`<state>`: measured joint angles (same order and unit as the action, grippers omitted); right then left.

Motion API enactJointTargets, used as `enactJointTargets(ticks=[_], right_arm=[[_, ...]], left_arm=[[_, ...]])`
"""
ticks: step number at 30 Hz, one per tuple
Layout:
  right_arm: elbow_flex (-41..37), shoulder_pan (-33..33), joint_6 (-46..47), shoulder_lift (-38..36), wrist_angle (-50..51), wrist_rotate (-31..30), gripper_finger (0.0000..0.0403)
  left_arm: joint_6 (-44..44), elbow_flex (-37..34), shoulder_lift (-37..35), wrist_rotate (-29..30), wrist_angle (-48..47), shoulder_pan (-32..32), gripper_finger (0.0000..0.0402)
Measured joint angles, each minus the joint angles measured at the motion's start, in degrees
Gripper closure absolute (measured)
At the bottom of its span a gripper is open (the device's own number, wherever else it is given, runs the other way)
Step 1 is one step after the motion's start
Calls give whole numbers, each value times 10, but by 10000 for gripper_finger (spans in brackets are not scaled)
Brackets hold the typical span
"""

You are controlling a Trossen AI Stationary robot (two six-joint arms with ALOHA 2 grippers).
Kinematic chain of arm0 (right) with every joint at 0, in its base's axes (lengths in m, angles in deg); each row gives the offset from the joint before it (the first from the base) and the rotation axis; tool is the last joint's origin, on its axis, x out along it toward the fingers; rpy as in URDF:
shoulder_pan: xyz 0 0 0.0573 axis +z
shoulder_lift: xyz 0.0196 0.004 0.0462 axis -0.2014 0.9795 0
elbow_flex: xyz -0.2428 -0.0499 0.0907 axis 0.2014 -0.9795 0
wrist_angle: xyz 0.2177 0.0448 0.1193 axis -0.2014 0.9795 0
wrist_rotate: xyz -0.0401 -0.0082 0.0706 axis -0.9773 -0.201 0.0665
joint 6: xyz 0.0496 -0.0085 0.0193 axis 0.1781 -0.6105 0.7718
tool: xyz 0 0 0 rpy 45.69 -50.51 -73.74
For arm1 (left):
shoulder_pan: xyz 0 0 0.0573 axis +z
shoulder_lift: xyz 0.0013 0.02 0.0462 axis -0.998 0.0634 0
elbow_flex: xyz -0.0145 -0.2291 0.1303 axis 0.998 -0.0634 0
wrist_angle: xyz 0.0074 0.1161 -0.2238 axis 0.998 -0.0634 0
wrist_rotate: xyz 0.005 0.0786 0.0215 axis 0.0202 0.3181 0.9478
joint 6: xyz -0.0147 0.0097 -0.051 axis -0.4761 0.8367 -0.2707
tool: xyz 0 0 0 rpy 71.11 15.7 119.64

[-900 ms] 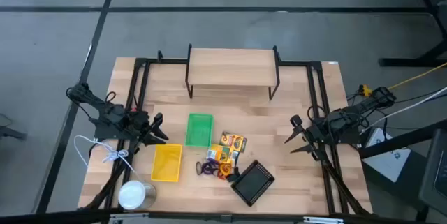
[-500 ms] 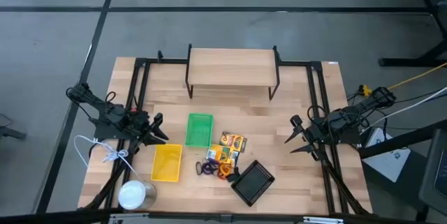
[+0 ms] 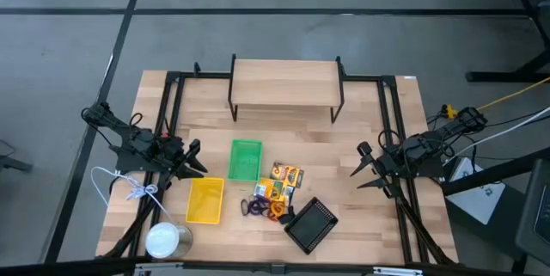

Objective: Pick & Place Office Desk Supplies

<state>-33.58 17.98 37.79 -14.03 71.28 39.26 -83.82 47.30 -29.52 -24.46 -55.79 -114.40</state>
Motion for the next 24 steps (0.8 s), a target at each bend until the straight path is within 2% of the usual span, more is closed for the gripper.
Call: enactJointTargets(ticks=[15, 19, 24], right_arm=[[0, 0, -4, 0, 0, -2, 206], [0, 0, -46, 0, -16, -76, 206], [0, 0, -34, 0, -17, -90, 206]], left_arm=[[0, 0, 0, 0, 0, 0, 315], [0, 0, 0, 0, 0, 0, 315], [0, 0, 0, 0, 0, 0, 315]])
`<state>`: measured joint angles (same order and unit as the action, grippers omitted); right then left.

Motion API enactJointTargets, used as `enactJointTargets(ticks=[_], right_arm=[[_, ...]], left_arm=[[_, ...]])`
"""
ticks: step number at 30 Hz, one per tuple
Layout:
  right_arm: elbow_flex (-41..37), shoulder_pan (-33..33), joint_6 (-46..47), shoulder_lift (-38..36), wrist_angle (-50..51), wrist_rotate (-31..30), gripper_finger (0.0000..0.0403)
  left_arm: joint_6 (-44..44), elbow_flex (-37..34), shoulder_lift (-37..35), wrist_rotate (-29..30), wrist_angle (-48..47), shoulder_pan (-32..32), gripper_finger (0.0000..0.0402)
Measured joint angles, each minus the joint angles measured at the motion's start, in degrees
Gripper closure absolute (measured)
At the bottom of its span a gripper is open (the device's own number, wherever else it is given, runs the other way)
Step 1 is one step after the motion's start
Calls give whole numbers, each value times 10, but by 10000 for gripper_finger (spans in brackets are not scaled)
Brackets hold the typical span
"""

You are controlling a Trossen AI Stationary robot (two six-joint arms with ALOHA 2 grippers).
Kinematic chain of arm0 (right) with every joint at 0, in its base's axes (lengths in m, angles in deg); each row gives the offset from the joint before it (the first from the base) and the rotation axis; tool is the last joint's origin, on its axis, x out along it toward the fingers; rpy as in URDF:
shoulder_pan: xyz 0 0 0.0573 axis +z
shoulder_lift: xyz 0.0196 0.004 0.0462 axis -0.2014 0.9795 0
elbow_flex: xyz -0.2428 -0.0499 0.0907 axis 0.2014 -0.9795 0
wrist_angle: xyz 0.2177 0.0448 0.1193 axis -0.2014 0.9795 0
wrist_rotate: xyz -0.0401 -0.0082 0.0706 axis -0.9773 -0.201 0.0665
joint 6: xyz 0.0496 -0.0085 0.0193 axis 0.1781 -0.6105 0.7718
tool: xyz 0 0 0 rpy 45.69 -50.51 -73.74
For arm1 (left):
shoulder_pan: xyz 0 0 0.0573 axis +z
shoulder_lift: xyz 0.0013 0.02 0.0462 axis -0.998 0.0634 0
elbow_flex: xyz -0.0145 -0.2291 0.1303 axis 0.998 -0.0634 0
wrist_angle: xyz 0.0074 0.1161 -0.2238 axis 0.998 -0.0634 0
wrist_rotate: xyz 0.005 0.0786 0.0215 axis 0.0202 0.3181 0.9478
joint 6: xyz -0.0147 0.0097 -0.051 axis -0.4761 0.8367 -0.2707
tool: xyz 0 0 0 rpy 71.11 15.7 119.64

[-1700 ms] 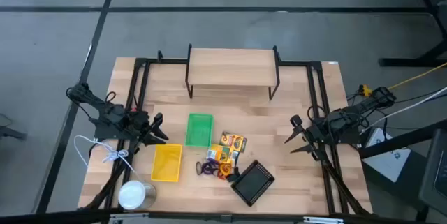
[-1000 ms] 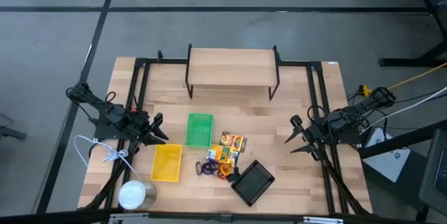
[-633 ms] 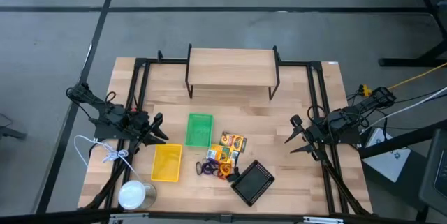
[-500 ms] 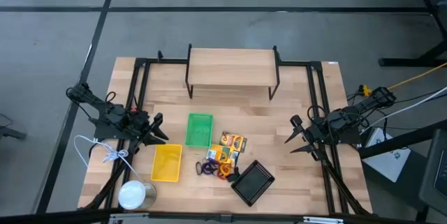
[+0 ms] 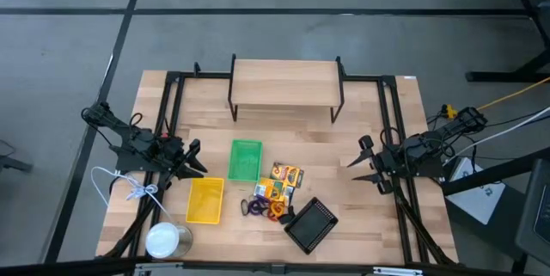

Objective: Pick & Place Office Desk Supplies
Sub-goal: Put the black rubber band into the yellow basket

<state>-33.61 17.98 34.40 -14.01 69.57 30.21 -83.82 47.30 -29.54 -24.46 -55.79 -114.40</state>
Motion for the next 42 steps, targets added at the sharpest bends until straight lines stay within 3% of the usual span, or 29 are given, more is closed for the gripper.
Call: enactJointTargets(ticks=[9, 18, 22, 29, 35, 42], right_arm=[[0, 0, 97, 0, -102, -112, 206], [0, 0, 90, 0, -235, -184, 206], [0, 0, 100, 0, -248, -273, 206], [0, 0, 199, 0, -252, -357, 206], [0, 0, 358, 0, -252, -419, 206], [0, -2, 468, 0, -252, -457, 206]], left_arm=[[0, 0, 0, 0, 0, 0, 315], [0, 0, 0, 0, 0, 0, 315], [1, 0, 0, 0, 0, 0, 315], [143, 0, 0, 42, 6, 0, 315], [241, 0, 0, 147, 52, 0, 315], [194, 0, 0, 301, 218, 0, 315]])
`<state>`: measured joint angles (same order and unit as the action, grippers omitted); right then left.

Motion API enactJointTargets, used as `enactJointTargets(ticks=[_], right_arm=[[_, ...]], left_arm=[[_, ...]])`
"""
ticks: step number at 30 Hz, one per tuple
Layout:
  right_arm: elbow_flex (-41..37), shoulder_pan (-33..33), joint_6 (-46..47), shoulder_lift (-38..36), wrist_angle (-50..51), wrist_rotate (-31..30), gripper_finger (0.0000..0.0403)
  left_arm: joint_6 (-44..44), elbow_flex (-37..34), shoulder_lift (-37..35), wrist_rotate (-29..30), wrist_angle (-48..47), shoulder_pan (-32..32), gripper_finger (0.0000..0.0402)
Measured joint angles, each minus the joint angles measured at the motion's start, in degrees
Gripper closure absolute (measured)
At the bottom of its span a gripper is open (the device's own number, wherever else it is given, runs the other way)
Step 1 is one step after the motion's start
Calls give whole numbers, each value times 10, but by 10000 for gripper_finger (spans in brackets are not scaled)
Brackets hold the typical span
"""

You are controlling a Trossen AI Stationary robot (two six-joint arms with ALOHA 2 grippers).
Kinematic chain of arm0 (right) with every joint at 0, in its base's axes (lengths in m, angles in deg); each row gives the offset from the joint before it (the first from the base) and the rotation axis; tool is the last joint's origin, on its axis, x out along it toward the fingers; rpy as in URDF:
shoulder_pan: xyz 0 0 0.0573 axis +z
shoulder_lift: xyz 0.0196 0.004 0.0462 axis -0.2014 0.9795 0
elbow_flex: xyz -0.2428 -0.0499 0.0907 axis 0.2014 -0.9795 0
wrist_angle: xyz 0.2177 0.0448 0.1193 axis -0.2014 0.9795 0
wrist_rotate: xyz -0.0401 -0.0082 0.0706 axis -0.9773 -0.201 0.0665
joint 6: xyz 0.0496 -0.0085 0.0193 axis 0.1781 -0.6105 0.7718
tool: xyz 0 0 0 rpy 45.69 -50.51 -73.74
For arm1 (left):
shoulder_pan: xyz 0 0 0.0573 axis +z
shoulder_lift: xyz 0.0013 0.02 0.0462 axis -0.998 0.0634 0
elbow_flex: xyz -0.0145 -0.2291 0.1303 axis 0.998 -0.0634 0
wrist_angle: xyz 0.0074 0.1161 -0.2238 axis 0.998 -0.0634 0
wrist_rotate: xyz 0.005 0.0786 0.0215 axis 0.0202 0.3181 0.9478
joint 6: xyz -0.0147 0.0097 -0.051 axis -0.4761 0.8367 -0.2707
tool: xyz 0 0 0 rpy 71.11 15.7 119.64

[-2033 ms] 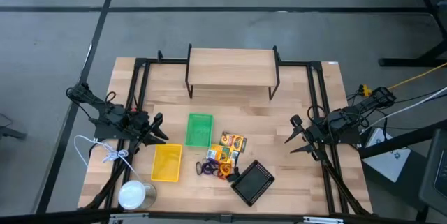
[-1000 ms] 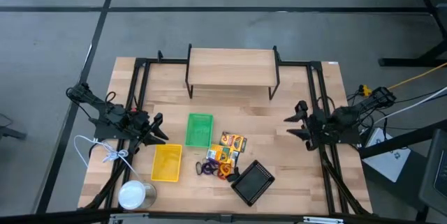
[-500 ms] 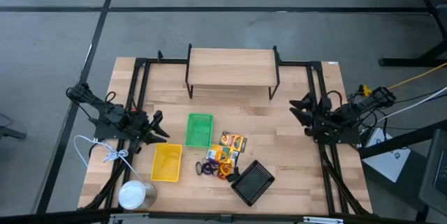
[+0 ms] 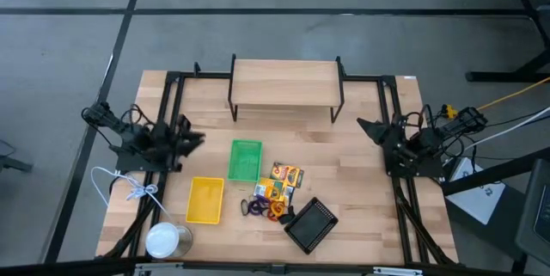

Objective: Pick & Place Office Desk Supplies
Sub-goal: Put the black rubber band into the yellow basket

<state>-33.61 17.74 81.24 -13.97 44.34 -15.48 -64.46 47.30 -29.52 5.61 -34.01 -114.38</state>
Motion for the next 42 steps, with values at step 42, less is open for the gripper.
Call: enactJointTargets(ticks=[42], right_arm=[[275, -215, -203, 324, -94, 114, 206]], left_arm=[[-163, 102, 76, 113, 193, 54, 311]])
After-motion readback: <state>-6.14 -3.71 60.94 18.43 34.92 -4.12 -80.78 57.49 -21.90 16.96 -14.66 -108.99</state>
